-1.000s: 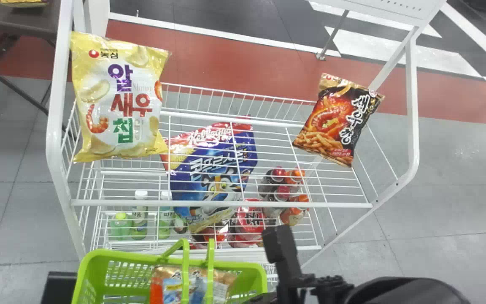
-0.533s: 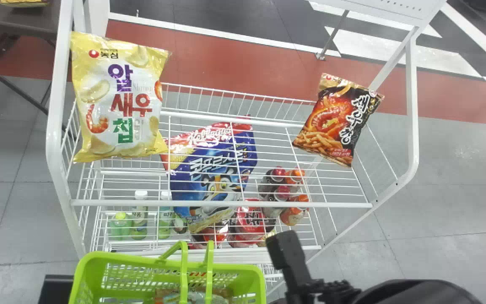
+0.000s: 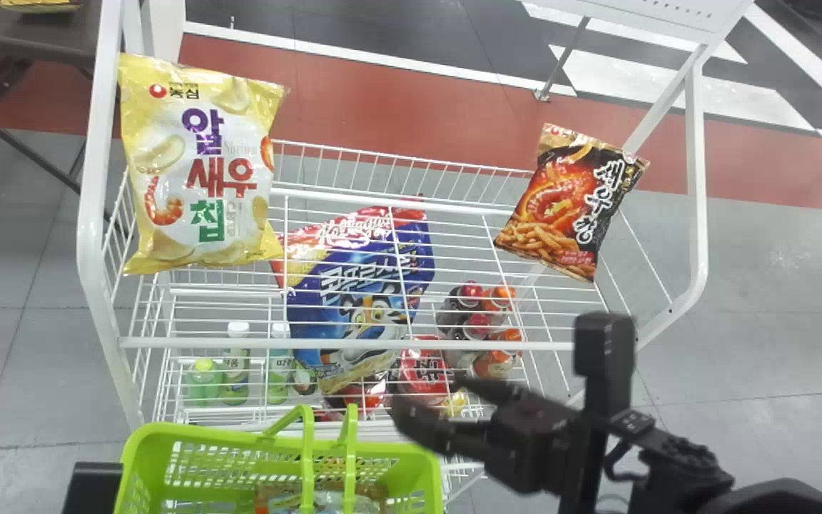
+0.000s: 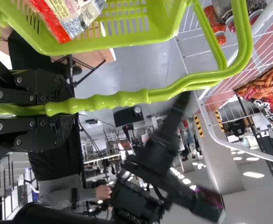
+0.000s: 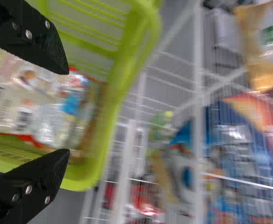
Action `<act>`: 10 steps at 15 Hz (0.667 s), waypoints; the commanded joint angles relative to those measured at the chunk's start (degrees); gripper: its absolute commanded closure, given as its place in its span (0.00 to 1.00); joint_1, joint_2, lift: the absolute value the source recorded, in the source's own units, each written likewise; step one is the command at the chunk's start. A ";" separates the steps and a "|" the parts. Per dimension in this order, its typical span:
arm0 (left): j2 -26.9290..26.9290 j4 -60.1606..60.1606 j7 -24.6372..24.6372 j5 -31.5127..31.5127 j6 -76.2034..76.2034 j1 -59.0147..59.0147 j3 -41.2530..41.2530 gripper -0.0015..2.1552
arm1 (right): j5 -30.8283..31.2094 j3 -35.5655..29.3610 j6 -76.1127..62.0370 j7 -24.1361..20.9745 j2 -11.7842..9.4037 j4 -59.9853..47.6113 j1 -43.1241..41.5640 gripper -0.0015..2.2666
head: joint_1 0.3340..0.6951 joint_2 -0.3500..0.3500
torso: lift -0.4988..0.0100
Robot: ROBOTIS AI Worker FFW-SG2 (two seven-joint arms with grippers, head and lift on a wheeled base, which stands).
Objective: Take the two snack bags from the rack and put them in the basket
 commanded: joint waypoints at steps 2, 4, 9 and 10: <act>-0.67 1.24 -0.21 0.00 -1.68 0.16 0.19 0.73 | 3.67 1.53 -25.86 -0.17 1.75 3.78 3.34 0.03 | 1.00 0.00 | 0.96; -0.67 2.30 -0.65 0.00 -2.38 0.07 0.45 0.73 | 6.83 2.68 -43.96 -0.52 2.45 8.79 6.68 0.03 | 1.00 0.00 | 0.96; -0.67 5.55 -2.59 -0.09 -4.31 0.16 1.15 0.73 | 6.83 2.85 -66.11 -2.19 4.04 18.11 11.51 0.03 | 1.00 0.00 | 0.96; -0.67 5.90 -2.59 -0.09 -4.49 0.16 1.24 0.73 | 6.66 2.85 -66.11 -2.81 4.12 18.02 11.77 0.03 | 1.00 0.00 | 0.96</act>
